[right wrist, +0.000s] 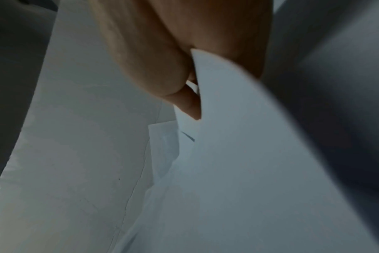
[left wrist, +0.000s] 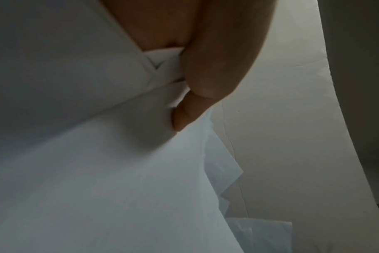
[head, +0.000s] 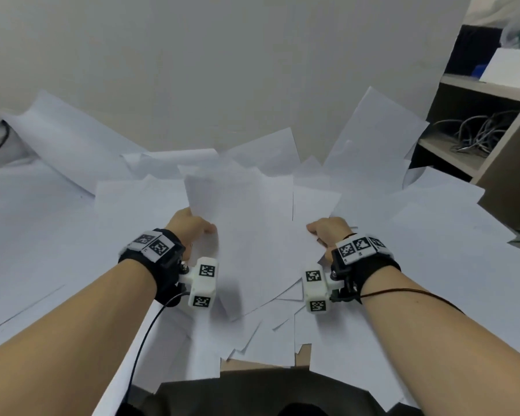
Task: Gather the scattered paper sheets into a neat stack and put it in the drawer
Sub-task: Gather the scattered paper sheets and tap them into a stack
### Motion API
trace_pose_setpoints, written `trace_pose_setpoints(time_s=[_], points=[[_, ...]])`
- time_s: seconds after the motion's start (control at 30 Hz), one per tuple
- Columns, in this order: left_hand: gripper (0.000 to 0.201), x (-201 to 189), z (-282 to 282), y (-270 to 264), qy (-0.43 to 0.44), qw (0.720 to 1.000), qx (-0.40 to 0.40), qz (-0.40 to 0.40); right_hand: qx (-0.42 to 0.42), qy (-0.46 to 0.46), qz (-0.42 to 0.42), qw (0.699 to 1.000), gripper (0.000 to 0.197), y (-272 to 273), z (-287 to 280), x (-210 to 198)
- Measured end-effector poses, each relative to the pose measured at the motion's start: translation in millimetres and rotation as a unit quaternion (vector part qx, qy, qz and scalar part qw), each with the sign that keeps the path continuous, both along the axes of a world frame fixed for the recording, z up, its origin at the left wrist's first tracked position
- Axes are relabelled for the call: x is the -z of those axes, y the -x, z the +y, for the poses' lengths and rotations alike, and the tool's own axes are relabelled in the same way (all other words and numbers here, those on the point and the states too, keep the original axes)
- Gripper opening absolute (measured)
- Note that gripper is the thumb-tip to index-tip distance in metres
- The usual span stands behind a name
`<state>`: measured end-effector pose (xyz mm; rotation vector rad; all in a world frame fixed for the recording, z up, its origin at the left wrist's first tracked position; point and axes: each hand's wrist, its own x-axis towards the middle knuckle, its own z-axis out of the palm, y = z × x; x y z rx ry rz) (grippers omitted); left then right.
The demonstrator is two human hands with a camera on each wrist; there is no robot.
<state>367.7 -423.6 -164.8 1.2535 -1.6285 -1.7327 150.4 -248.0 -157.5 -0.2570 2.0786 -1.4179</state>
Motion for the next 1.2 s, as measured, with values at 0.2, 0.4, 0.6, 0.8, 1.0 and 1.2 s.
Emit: trace_pose_setpoints(time_s=[0.2, 0.4, 0.6, 0.8, 1.0, 1.2], points=[[0.021, -2.0, -24.1, -25.9, 0.004, 0.995, -0.029, 0.09, -0.06, -0.01, -0.083, 0.995, 0.012, -3.3, 21.6, -12.5], [0.022, 2.5, -23.8, -33.2, -0.092, 0.985, -0.07, 0.128, -0.061, 0.039, -0.124, 0.99, 0.021, -15.0, 15.7, -10.8], [0.019, 14.4, -21.3, -19.3, -0.163, 0.986, -0.006, 0.032, -0.06, 0.135, -0.2, 0.969, 0.029, -53.8, -17.7, 16.5], [0.029, 14.3, -28.7, -10.8, -0.056, 0.998, -0.023, -0.016, -0.169, 0.052, -0.18, 0.968, 0.017, -54.1, -17.2, 5.4], [0.022, 15.0, -45.0, -30.2, 0.016, 1.0, -0.007, 0.023, 0.033, 0.023, -0.022, 0.999, 0.017, -6.6, -9.1, -3.2], [0.018, -4.1, -46.6, -47.2, 0.006, 0.994, 0.034, 0.105, 0.007, -0.034, 0.118, 0.992, 0.028, 14.5, -24.9, -20.2]])
